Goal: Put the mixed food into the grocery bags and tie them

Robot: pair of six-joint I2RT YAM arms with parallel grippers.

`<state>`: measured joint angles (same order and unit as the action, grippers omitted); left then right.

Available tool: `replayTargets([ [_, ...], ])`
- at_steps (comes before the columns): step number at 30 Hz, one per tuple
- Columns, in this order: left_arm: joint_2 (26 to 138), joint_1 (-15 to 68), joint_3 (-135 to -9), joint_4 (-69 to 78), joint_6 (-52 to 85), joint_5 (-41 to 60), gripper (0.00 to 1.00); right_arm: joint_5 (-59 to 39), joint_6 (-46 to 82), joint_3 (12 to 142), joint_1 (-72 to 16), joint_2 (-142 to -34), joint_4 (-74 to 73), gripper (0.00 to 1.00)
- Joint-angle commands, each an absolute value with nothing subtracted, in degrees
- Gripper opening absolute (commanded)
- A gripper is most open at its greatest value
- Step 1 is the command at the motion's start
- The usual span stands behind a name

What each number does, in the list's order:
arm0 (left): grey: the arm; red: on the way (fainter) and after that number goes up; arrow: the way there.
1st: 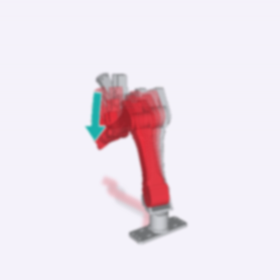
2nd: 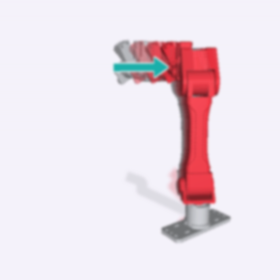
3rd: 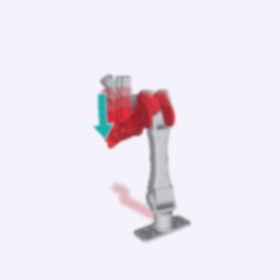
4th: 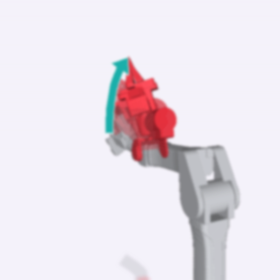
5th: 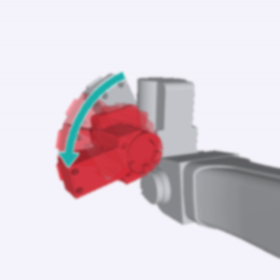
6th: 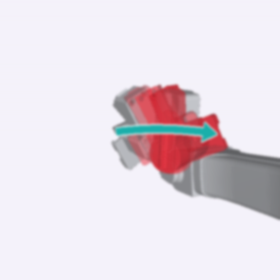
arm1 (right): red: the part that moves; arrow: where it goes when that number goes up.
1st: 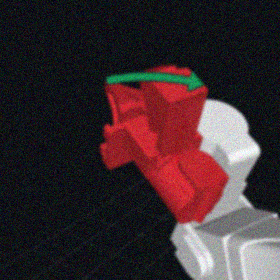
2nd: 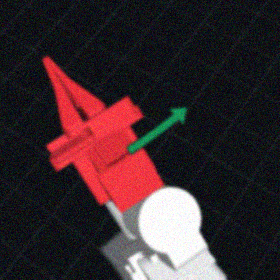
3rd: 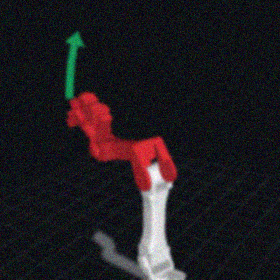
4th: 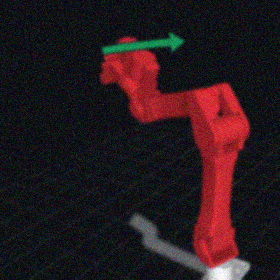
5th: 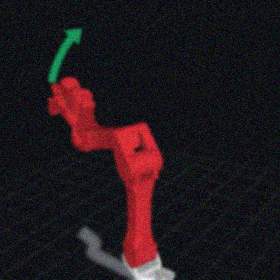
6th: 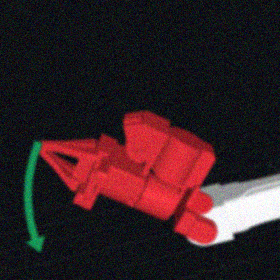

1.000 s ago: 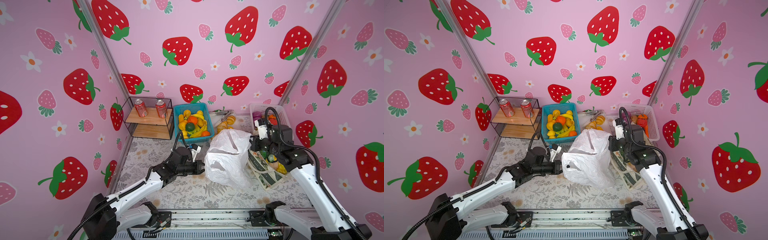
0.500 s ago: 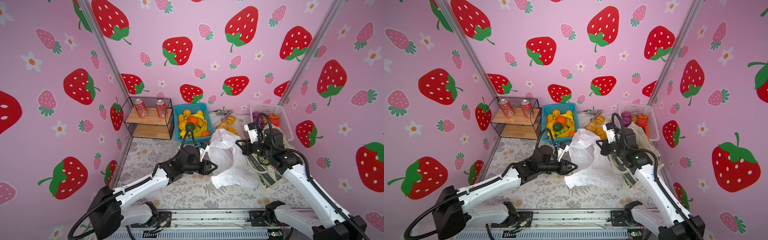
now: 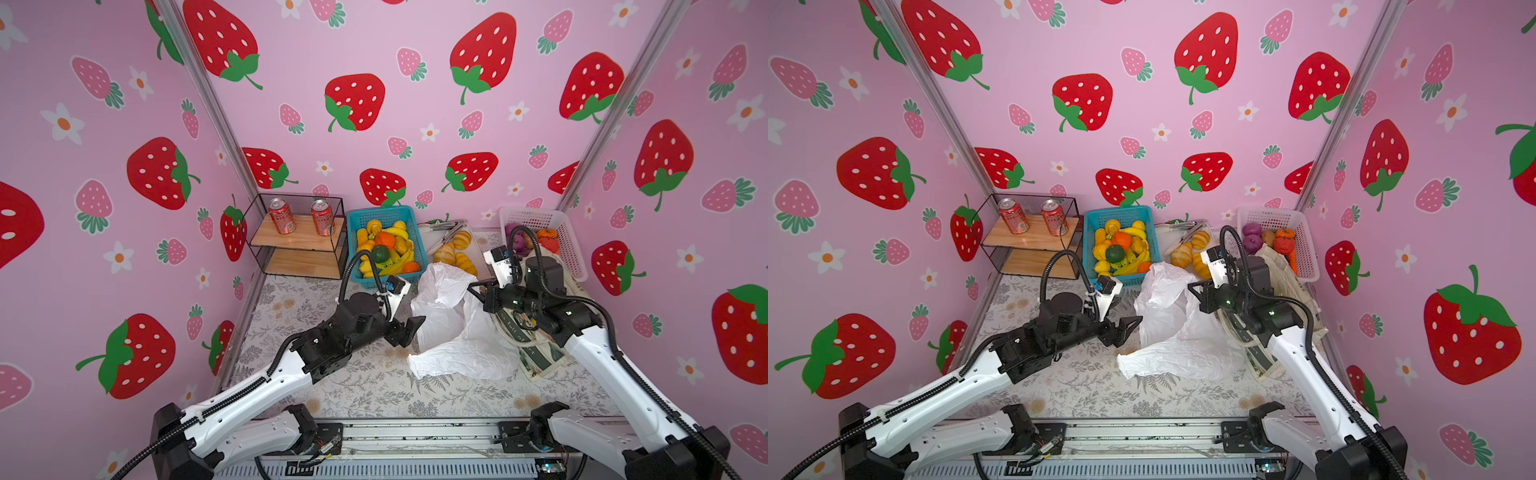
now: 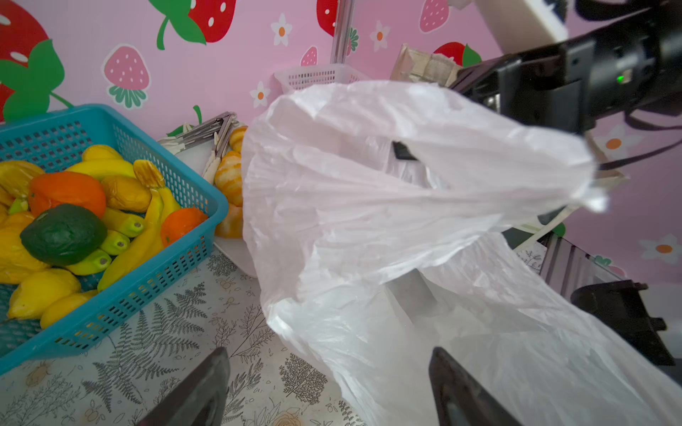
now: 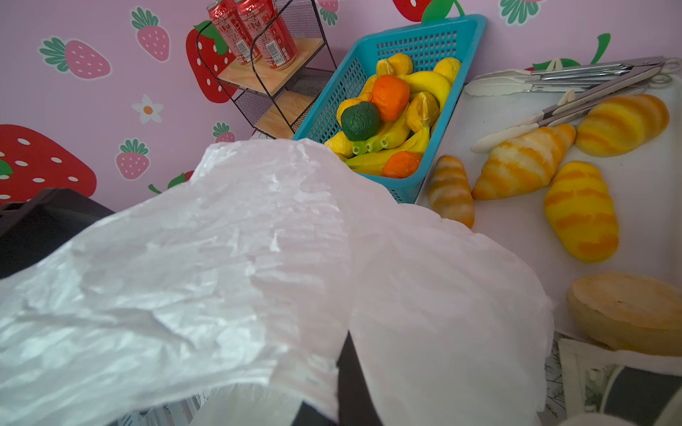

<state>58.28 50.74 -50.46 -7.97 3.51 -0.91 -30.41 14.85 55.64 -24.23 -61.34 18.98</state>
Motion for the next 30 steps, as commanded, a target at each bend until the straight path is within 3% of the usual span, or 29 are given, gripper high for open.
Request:
replayTargets([
  [1, 58.7, 52.9, -52.8, -7.5, -11.7, -5.4, 0.90, -33.0, 13.1, 56.5, -24.4, -62.2, 18.7, 0.05],
  [7, 64.3, 56.2, -54.9, -0.8, -22.6, -8.6, 0.92, -33.9, 12.7, 56.8, -24.4, -63.0, 18.6, 0.05],
  [14, 73.8, 56.4, -61.6, 5.7, -20.2, -10.2, 0.87, -34.4, 12.2, 56.5, -24.5, -63.0, 18.7, 0.05],
  [17, 76.2, 56.4, -63.8, 4.4, -16.2, -8.7, 0.69, -31.4, 10.9, 57.7, -24.5, -62.5, 21.7, 0.05],
  [20, 77.0, 56.4, -65.5, 1.1, -9.9, -7.6, 0.41, -28.5, 10.6, 59.0, -24.7, -62.4, 23.7, 0.09],
  [23, 76.4, 56.4, -68.3, -5.0, 1.1, -5.5, 0.12, -24.1, 11.9, 59.8, -25.7, -62.2, 25.1, 0.21],
  [25, 75.9, 56.4, -70.5, -9.4, 10.1, -4.8, 0.02, -19.9, 12.9, 60.3, -27.4, -62.2, 26.7, 0.31],
  [30, 74.8, 56.3, -73.1, -15.4, 25.9, -4.2, 0.00, -12.9, 17.4, 59.9, -33.4, -61.1, 27.9, 0.50],
])
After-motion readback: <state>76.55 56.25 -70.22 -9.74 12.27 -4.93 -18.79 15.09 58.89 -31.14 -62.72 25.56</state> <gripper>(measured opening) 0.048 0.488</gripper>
